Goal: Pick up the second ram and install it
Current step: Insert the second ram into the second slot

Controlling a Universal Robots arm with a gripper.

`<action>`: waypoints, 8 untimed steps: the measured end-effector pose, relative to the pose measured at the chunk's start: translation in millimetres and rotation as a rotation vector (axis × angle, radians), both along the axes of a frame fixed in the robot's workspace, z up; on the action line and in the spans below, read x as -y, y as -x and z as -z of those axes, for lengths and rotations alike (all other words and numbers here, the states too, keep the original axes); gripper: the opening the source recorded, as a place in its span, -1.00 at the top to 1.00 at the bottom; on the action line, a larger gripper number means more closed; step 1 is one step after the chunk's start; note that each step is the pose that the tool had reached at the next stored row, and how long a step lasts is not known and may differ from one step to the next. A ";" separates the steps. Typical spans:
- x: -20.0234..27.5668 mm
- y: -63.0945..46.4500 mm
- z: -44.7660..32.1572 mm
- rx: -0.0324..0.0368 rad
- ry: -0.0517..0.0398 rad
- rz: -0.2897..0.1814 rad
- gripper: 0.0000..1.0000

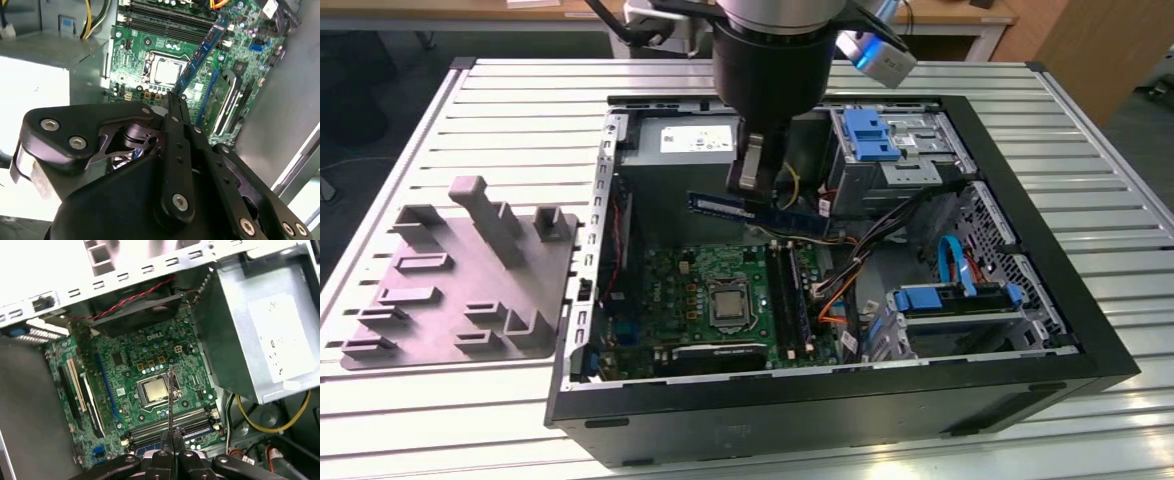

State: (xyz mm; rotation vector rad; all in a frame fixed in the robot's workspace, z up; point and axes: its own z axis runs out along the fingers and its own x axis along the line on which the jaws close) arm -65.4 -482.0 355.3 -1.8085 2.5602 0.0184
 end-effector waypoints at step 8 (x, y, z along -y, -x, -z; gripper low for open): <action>0.0 0.0 0.9 0.0000 0.0000 0.142 0.77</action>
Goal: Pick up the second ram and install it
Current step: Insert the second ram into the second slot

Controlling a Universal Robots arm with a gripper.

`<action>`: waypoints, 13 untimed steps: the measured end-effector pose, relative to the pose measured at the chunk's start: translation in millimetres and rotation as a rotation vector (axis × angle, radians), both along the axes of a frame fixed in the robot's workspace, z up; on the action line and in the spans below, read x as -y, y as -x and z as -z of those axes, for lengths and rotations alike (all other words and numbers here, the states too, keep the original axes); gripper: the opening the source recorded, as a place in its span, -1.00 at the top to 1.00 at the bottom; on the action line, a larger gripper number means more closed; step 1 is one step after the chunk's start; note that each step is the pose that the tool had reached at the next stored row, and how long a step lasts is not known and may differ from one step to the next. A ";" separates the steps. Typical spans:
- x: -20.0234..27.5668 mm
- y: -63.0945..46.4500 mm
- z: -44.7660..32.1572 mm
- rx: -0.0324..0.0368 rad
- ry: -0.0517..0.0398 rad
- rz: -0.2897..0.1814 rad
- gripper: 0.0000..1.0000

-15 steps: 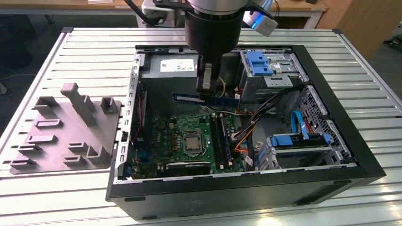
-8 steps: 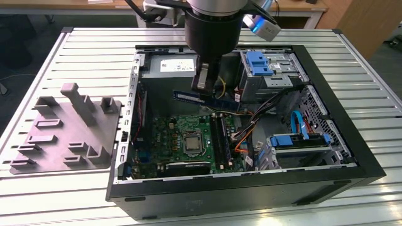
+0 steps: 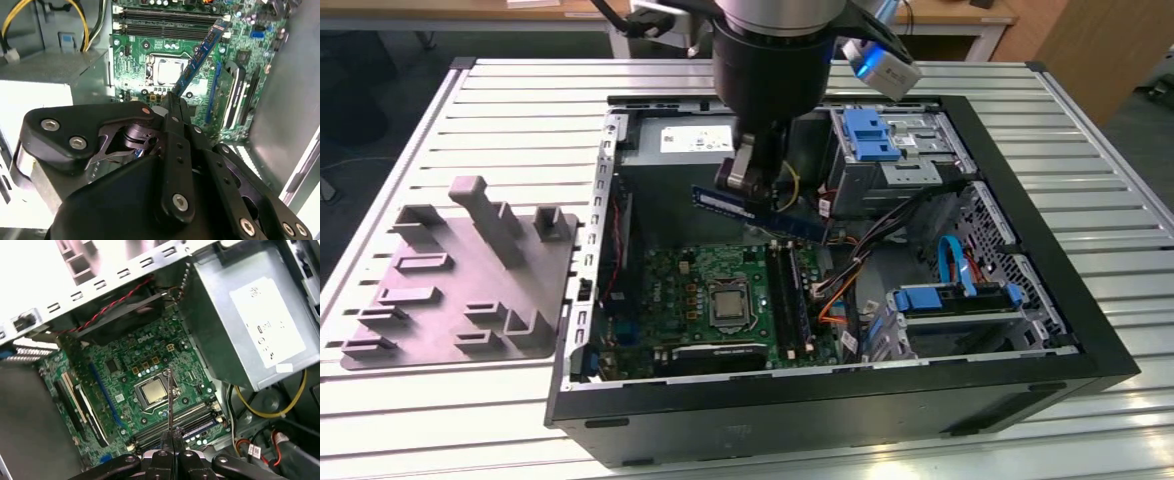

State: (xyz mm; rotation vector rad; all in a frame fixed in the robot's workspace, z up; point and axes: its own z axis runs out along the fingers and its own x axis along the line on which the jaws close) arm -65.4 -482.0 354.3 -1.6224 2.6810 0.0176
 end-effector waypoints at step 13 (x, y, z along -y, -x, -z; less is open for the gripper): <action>0.0 0.0 1.6 0.0000 0.0000 0.233 0.77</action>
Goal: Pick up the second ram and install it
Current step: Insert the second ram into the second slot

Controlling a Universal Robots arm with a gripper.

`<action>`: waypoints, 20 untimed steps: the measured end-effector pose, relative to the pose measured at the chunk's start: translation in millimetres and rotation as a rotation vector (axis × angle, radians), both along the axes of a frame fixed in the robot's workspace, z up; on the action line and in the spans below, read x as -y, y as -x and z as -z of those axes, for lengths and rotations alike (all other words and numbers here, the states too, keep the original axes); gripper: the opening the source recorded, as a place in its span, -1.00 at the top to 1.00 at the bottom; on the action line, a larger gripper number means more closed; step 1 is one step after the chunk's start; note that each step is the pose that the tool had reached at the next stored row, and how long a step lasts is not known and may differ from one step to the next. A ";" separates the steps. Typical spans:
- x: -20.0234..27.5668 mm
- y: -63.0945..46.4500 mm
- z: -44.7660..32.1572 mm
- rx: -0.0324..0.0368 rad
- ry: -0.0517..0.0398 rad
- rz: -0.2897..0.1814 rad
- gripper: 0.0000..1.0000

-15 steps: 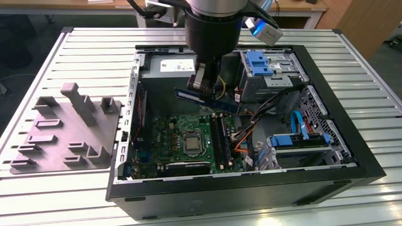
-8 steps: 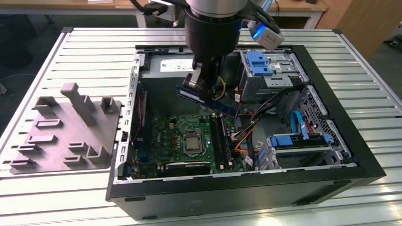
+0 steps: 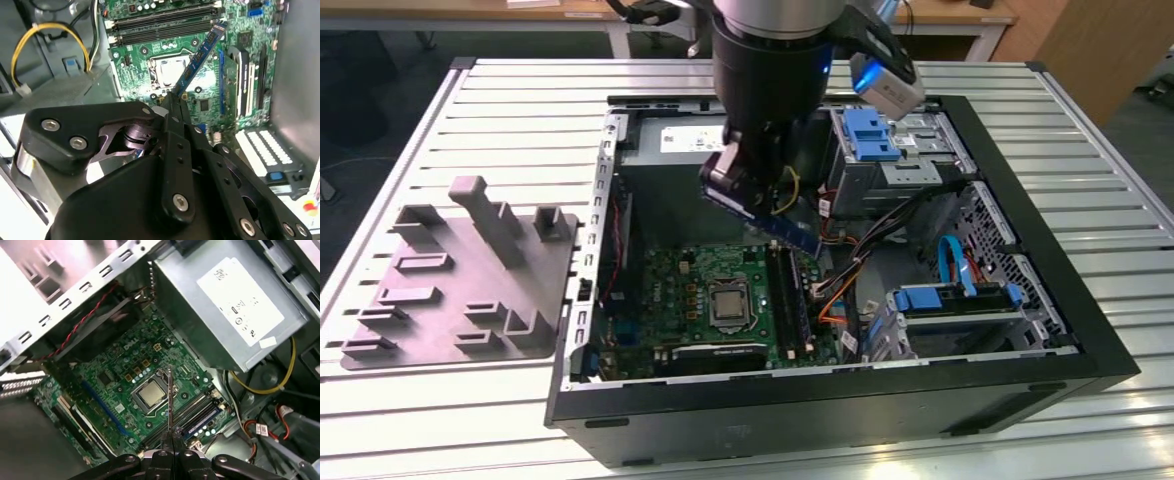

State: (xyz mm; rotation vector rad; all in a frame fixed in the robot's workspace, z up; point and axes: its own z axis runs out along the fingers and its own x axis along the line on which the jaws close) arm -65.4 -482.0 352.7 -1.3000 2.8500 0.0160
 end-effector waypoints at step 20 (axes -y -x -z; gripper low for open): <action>0.0 0.0 2.3 0.0000 0.0000 0.348 0.77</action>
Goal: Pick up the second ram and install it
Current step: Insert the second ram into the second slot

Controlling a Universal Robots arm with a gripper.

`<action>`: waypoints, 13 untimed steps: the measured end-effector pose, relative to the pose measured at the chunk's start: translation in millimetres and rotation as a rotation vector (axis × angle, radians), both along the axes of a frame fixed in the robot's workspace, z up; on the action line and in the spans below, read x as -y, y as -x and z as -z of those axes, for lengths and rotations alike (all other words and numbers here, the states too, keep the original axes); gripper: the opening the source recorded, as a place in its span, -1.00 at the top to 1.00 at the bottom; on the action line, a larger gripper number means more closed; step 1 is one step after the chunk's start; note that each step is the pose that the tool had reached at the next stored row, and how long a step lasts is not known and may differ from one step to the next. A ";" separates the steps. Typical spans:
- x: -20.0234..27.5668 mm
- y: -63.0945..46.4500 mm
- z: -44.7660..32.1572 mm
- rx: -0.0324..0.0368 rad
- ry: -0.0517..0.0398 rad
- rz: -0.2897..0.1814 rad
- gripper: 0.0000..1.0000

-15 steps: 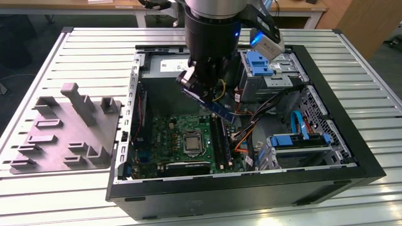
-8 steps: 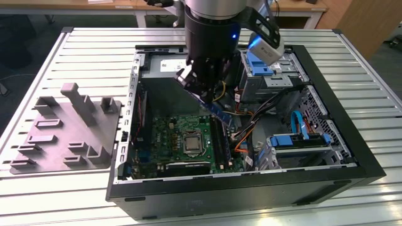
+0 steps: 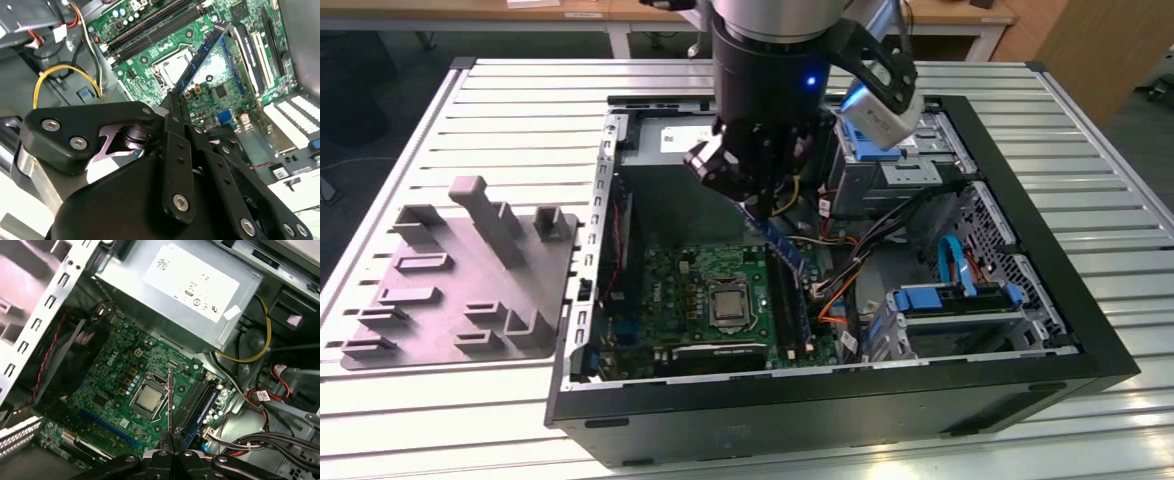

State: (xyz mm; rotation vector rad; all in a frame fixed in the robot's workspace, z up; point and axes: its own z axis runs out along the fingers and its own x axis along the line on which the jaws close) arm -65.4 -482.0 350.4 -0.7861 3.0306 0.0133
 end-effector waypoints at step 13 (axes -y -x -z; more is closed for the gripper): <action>0.0 0.0 2.0 0.0000 0.0000 0.229 0.77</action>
